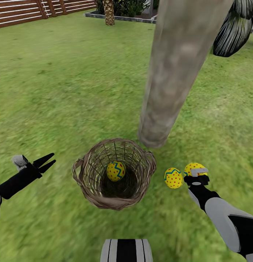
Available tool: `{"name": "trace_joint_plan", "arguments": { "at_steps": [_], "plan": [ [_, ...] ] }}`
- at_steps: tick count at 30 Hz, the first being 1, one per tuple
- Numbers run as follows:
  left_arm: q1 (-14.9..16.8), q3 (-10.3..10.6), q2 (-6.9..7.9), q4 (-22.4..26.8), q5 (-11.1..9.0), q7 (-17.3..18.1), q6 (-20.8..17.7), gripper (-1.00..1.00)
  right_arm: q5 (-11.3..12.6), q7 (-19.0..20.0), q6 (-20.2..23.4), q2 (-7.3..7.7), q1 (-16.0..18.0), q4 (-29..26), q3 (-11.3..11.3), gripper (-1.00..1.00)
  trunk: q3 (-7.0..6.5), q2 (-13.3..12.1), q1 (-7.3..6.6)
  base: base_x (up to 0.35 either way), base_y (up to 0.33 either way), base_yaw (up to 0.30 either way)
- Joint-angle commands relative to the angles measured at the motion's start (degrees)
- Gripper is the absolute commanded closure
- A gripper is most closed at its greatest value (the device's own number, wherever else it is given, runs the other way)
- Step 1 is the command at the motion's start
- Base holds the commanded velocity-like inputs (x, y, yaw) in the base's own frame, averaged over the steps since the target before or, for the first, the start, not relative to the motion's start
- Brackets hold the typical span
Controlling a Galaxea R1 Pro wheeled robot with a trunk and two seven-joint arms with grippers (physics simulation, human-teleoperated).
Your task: Take the three Easter eggs out of the wicker basket on the lawn in the garden, then place them on the lawn next to a single tree (choose any tree) so that all three eggs are next to the same tree and none are left in the basket.
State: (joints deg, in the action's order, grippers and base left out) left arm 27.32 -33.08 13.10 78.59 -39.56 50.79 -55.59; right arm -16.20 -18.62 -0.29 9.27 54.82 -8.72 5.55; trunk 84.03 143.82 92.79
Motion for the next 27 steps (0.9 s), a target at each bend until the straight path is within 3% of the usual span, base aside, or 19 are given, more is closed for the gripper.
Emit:
{"name": "trace_joint_plan", "arguments": {
  "at_steps": [1,23,27],
  "plan": [
    [0.0,-0.1,0.0,0.0,0.1,0.2,-0.2,-1.0,-0.5,0.0,-0.1,-0.04,0.0,0.0,0.5,1.0,0.03,0.0,0.02,0.194,0.0,0.0],
    [0.0,-0.1,-0.09,0.0,0.0,0.3,-0.2,-1.0,-0.4,-0.1,-0.1,0.05,0.8,0.0,0.7,1.0,0.48,0.0,0.07,0.021,-0.021,0.0],
    [-0.1,-0.5,-0.09,0.0,-0.1,0.3,-0.2,-1.0,-0.4,-0.1,-0.1,0.04,0.8,0.0,0.7,1.0,1.36,0.1,0.18,0.0,0.0,0.0]
  ]
}}
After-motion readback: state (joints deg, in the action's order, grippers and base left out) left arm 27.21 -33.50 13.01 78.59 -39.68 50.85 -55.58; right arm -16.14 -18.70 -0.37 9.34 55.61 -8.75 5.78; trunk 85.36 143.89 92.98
